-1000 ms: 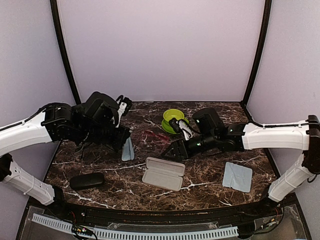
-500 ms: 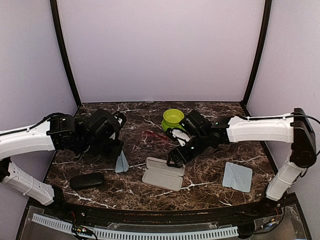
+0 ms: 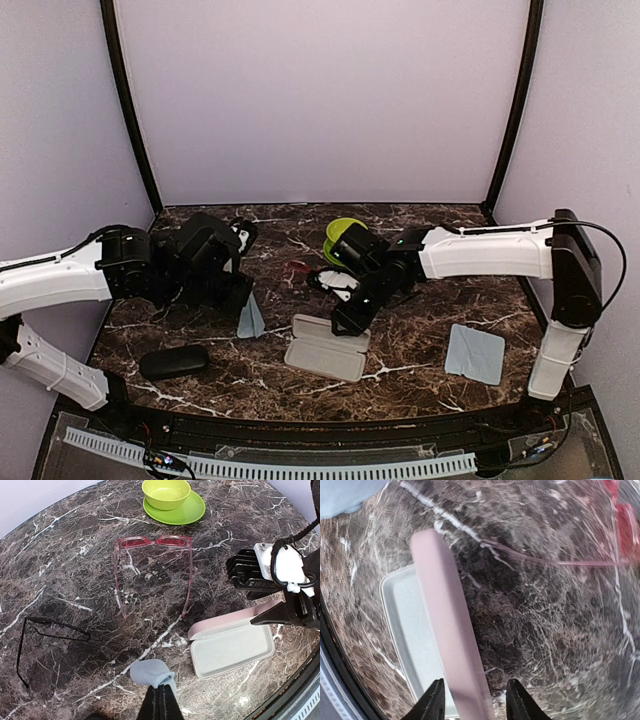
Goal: Organize the sunglasses
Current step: Move the opened sunglasses case to the center of the board.
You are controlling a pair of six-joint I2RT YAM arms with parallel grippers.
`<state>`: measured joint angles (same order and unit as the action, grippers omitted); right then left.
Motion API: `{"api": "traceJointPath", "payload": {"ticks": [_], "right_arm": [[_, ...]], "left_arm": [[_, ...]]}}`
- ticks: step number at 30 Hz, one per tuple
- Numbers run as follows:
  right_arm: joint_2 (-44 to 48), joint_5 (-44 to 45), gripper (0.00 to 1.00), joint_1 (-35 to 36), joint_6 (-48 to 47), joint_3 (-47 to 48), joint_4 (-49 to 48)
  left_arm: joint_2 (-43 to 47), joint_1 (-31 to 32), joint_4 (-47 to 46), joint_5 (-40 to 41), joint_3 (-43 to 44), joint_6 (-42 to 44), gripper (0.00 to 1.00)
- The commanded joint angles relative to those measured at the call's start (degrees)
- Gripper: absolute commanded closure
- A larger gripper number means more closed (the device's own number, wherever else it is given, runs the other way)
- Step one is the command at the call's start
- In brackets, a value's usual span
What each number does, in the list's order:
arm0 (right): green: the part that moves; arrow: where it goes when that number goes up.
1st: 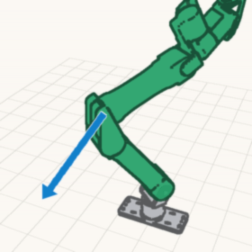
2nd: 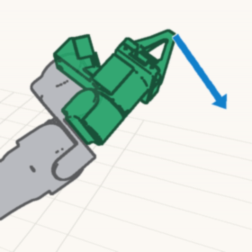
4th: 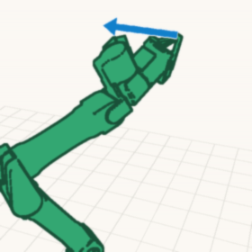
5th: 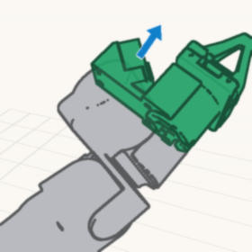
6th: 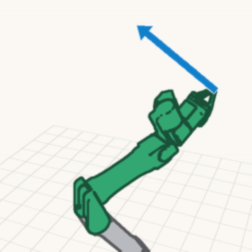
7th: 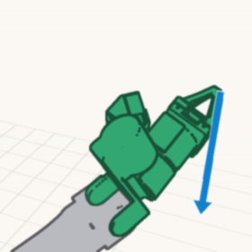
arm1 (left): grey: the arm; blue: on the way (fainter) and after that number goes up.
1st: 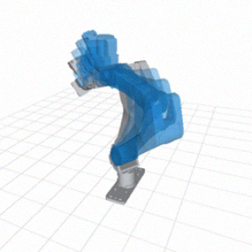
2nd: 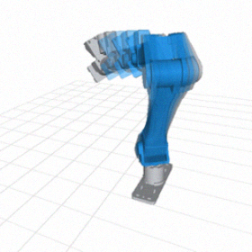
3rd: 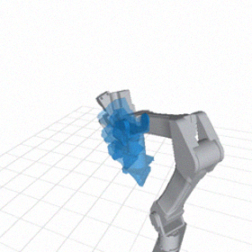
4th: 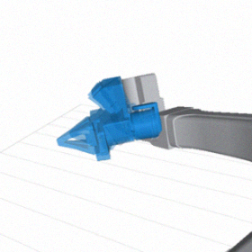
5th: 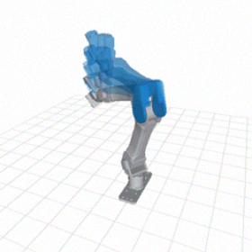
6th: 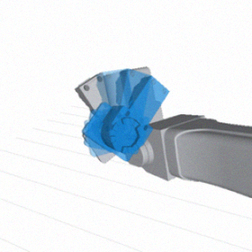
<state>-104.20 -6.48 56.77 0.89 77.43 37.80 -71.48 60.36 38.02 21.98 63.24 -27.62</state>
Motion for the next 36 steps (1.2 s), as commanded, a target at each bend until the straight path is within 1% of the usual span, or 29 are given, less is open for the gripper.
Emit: {"api": "traceJointPath", "payload": {"ticks": [1, 8, 19, 24, 29, 36], "right_arm": [[-2.40, 1.95, 0.64, 0.96, -4.22, 3.05, 3.49], [-3.09, 4.13, 0.76, 1.15, -5.32, 4.86, 5.19], [0.03, 10.04, 0.91, 0.85, -8.20, 6.27, 6.23], [-0.12, 12.94, 0.94, -0.58, -11.67, 7.10, 6.56], [-0.42, 13.98, 0.97, -2.72, -15.43, 8.66, 5.18], [-2.14, 19.89, 0.99, -3.76, -20.14, 9.83, 6.47]], "left_arm": [[-0.48, -0.83, -1.62, -1.03, -0.27, 1.61, 1.00], [-0.91, -1.80, -3.01, -2.14, -0.07, 3.07, 1.00], [-3.05, -2.08, -5.43, -4.34, 0.03, 4.00, 1.00], [-3.61, -2.09, -6.02, -5.07, -0.20, 4.10, 1.00], [-3.75, -2.09, -6.75, -5.75, -0.73, 3.82, 1.00], [-3.75, -2.09, -7.22, -6.20, -1.01, 3.80, 1.00]]}}
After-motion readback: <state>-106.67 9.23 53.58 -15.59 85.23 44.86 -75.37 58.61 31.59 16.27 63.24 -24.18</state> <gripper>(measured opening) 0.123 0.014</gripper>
